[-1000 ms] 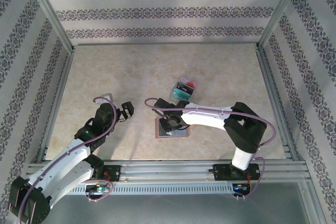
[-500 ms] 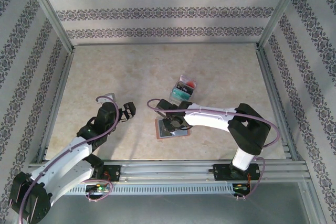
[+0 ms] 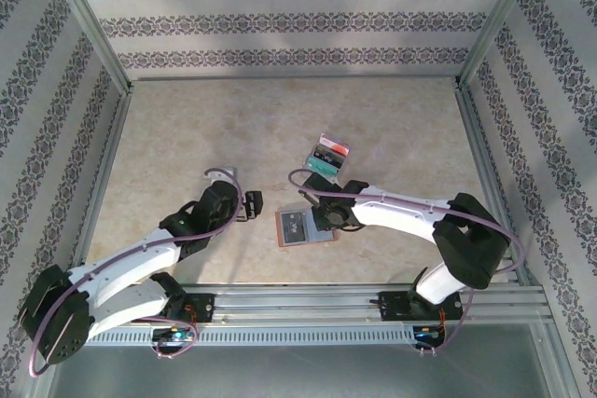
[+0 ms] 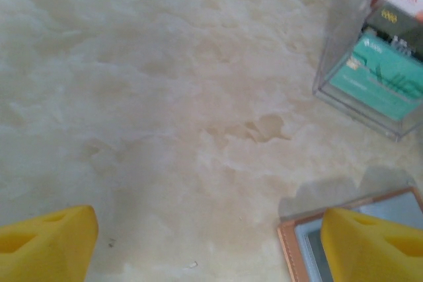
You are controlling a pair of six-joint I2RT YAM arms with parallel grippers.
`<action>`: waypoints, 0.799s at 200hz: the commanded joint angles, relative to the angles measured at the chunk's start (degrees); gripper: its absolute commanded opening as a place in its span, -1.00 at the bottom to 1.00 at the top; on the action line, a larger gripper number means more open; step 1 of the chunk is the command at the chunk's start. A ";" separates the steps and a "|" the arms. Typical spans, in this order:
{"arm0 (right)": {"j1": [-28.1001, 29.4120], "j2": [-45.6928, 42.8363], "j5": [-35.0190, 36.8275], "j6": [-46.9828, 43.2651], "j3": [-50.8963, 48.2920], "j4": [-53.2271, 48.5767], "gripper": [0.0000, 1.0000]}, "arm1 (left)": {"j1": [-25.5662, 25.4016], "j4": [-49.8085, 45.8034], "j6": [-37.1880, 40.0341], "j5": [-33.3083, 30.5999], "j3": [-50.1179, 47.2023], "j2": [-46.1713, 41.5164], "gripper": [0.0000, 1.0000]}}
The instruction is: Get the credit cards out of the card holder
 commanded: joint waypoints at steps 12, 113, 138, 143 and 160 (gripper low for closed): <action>-1.80 -3.50 0.15 1.54 -1.57 0.44 -0.14 | -4.75 0.62 2.95 -1.81 3.32 5.09 0.71; -5.35 -8.99 -15.15 6.13 -4.83 11.47 -0.50 | -10.48 7.58 3.54 8.83 6.45 21.22 -0.12; -5.35 -7.61 -19.57 7.55 -5.68 14.92 -0.51 | -10.54 10.17 3.01 11.72 6.94 24.49 -0.24; -5.35 -7.23 -20.37 7.72 -5.86 15.67 -0.51 | -10.57 10.63 2.75 12.00 6.98 24.89 -0.26; -5.35 -6.17 -22.01 8.48 -6.44 17.49 -0.55 | -10.57 11.41 2.31 12.56 6.89 25.83 -0.32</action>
